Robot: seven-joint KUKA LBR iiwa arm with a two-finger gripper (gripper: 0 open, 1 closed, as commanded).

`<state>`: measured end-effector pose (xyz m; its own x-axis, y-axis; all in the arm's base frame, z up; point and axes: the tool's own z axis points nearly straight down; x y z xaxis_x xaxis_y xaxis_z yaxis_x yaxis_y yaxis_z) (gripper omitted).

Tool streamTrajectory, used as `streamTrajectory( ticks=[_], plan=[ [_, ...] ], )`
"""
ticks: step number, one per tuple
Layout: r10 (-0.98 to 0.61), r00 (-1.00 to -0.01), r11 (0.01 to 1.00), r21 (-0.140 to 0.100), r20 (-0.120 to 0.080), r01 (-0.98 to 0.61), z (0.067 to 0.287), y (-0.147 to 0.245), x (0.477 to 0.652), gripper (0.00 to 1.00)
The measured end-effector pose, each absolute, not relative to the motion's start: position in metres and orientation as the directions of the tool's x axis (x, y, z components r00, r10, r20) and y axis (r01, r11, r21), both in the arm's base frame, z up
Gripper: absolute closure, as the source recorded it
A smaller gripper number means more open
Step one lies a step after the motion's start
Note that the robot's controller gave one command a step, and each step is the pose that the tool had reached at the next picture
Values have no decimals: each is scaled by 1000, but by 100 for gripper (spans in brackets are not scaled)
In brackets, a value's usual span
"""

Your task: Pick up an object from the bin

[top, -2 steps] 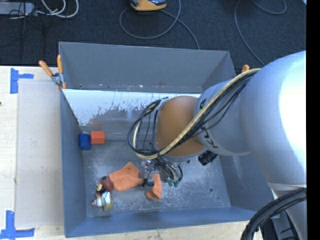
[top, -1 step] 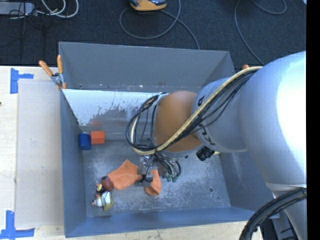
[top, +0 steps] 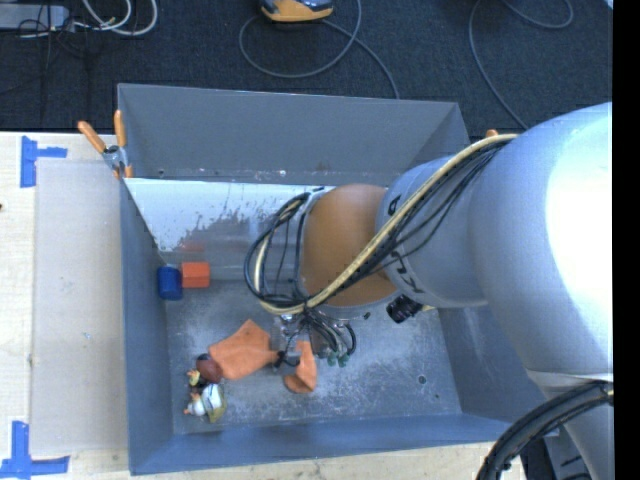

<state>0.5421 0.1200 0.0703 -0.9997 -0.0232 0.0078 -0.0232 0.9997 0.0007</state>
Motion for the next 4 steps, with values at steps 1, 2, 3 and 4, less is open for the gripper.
streamTrajectory(
  ticks=[1, 2, 3, 4],
  plan=[
    [-27, -1000, 1000, 1, 11, -27, 70, 124, 541, 100],
    [-23, -1000, 1000, 1, 8, -23, 70, 117, 538, 100],
    [-27, -1000, 1000, 1, 10, -27, 70, 123, 540, 0],
    [-30, -1000, 1000, 1, 10, -30, 70, 125, 540, 100]
  ],
)
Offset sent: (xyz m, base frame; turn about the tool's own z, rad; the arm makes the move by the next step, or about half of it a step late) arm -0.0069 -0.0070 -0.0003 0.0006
